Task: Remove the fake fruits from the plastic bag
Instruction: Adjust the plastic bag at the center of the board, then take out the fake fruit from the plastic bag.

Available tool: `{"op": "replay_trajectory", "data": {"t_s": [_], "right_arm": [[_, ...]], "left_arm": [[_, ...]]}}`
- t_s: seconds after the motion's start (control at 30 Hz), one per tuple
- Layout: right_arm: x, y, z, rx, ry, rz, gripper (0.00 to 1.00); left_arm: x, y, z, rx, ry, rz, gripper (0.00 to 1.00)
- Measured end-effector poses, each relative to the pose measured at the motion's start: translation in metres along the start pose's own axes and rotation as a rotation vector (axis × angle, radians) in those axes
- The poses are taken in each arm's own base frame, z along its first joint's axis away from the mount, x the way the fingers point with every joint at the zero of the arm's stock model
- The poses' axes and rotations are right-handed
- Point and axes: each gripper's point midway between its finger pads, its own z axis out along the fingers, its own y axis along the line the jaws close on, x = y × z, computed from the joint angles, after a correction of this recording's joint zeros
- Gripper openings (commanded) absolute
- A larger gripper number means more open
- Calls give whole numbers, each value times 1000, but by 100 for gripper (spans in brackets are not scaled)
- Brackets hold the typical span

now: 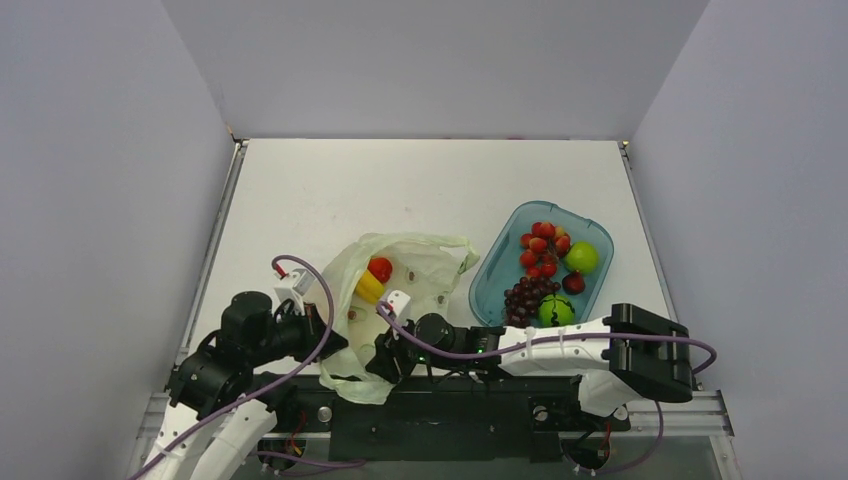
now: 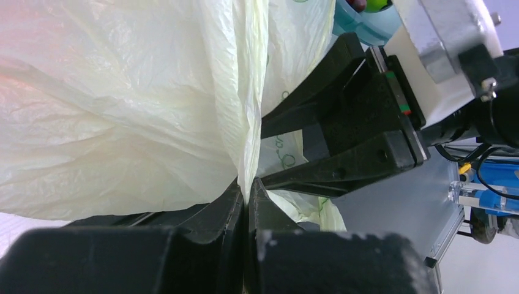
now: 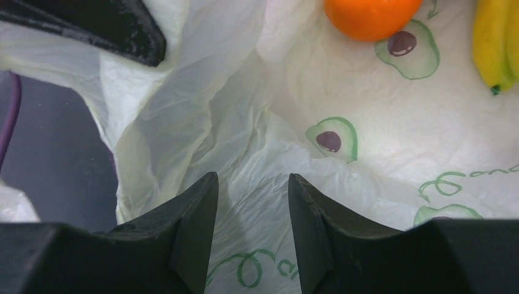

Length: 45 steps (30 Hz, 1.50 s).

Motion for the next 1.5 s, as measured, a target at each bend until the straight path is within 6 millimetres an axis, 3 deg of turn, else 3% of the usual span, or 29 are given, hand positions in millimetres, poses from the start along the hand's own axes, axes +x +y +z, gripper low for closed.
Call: {"op": "replay_trajectory", "data": {"t_s": [0.17, 0.37, 0.5, 0.6, 0.73, 0.93, 1.07, 1.43, 1.5], "right_arm": [[-20, -19, -3, 61, -18, -2, 44], [-68, -71, -16, 227, -118, 13, 49], [-90, -97, -1, 328, -126, -16, 57], [-87, -116, 22, 386, -91, -39, 59], [-64, -142, 45, 450, -19, -59, 59], [-42, -161, 55, 489, 31, -71, 57], [-43, -166, 58, 490, 22, -77, 52], [-65, -167, 79, 456, -25, -71, 0], [-66, -167, 79, 455, -28, -71, 0]], "left_arm": [[3, -3, 1, 21, 20, 9, 0], [9, 3, 8, -5, 84, -5, 0], [16, 9, 12, -40, 142, -33, 0], [21, 14, 13, -67, 176, -51, 0], [23, 18, 14, -90, 190, -58, 0], [21, 27, 14, -141, 177, -65, 0], [19, 29, 14, -155, 159, -66, 0], [15, 31, 11, -167, 121, -72, 0], [14, 31, 11, -169, 110, -70, 0]]}}
